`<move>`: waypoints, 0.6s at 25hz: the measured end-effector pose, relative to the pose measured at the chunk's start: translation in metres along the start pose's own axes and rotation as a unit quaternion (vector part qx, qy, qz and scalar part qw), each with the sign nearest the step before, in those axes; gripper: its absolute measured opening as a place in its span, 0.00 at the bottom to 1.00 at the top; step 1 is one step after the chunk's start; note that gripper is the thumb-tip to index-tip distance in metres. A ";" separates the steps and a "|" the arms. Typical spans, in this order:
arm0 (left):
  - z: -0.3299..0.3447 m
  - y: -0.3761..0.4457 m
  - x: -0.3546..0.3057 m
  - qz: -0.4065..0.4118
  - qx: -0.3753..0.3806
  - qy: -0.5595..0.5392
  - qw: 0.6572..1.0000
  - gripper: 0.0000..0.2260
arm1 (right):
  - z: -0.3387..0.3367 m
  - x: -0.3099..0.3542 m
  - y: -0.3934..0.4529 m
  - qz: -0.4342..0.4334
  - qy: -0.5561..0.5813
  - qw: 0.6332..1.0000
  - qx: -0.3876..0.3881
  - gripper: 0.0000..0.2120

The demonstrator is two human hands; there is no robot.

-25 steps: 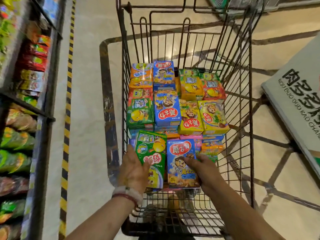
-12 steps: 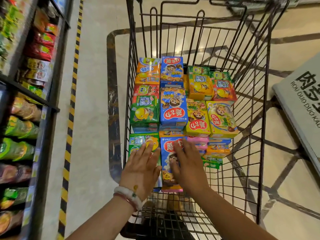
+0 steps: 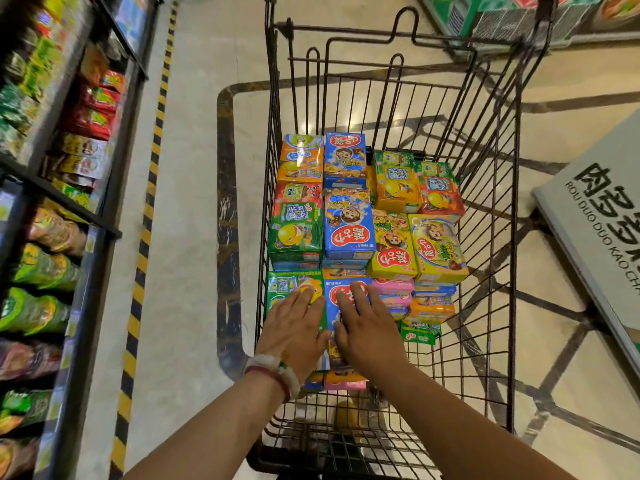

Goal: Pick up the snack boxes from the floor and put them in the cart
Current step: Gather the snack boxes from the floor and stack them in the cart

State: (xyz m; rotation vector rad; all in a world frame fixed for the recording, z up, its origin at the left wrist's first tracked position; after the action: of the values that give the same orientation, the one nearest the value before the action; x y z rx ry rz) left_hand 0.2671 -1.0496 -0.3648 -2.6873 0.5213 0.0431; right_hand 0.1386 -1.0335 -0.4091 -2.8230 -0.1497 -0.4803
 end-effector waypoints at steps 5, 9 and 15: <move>-0.023 0.002 0.010 0.019 -0.015 -0.049 0.998 0.25 | -0.038 0.011 -0.002 0.000 -0.009 0.998 0.067 0.26; -0.079 -0.018 0.028 0.013 -0.080 -0.084 0.993 0.27 | -0.095 0.027 -0.024 -0.035 0.034 0.998 0.030 0.32; -0.183 -0.081 0.060 0.049 -0.179 -0.026 0.982 0.47 | -0.207 0.079 -0.062 -0.137 -0.110 0.979 -0.107 0.33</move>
State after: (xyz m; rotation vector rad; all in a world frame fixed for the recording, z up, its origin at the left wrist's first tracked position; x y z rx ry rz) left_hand 0.3441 -1.0734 -0.1718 -2.9954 0.6866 0.2581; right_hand 0.1401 -1.0283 -0.1795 -3.0775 -0.5684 -0.2499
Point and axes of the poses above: each hand's wrist, its own y-axis towards the middle knuckle, its own z-axis out of the palm, x = y × z, the point moved 3 cm from there along y, towards the middle knuckle, and after that the axes turned 4 degrees about y, right-handed, at the moved point
